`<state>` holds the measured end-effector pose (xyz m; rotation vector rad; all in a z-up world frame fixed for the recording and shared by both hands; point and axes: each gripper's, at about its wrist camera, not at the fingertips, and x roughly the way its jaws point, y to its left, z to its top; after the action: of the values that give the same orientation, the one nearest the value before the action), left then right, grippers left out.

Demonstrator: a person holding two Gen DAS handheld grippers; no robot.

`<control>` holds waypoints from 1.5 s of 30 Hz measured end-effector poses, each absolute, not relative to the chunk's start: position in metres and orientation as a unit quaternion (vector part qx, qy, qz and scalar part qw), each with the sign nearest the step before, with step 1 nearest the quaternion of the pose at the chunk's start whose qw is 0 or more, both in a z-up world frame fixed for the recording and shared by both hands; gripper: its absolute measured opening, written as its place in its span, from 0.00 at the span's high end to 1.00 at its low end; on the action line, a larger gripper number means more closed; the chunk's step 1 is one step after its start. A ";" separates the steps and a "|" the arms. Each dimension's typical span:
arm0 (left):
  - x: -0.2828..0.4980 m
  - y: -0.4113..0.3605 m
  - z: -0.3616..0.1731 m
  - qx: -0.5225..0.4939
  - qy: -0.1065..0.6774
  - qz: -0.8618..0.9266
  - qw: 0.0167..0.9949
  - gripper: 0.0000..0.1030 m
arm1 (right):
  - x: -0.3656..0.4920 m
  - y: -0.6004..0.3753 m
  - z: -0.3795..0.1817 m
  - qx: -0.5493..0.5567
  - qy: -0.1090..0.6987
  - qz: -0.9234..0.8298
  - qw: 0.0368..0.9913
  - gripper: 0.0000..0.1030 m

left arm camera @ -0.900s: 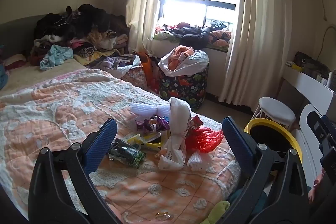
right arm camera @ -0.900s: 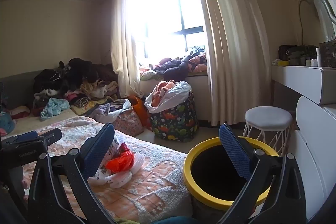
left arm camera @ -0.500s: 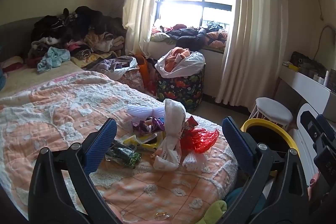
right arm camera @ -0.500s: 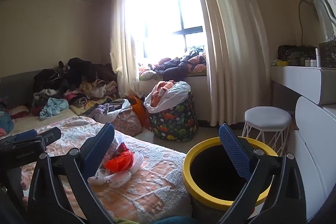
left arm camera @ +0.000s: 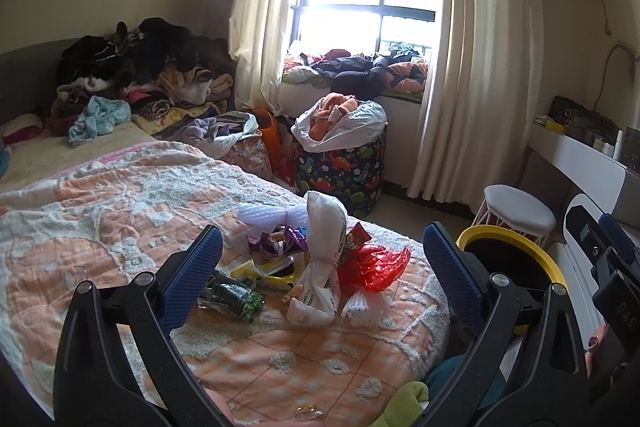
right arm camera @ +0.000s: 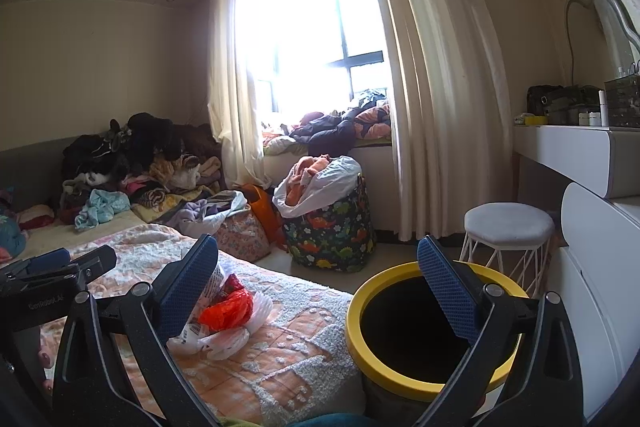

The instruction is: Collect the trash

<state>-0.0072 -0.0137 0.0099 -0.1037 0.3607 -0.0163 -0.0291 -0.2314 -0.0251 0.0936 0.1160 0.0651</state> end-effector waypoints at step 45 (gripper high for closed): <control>-0.005 -0.011 0.008 -0.065 0.177 -0.014 0.982 0.11 | -0.025 -0.229 -0.025 0.042 0.068 0.049 0.996 0.06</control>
<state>-0.0052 -0.0114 0.0084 -0.1305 0.3561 -0.0289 -0.0255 -0.2286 -0.0252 0.0833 0.1354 0.0978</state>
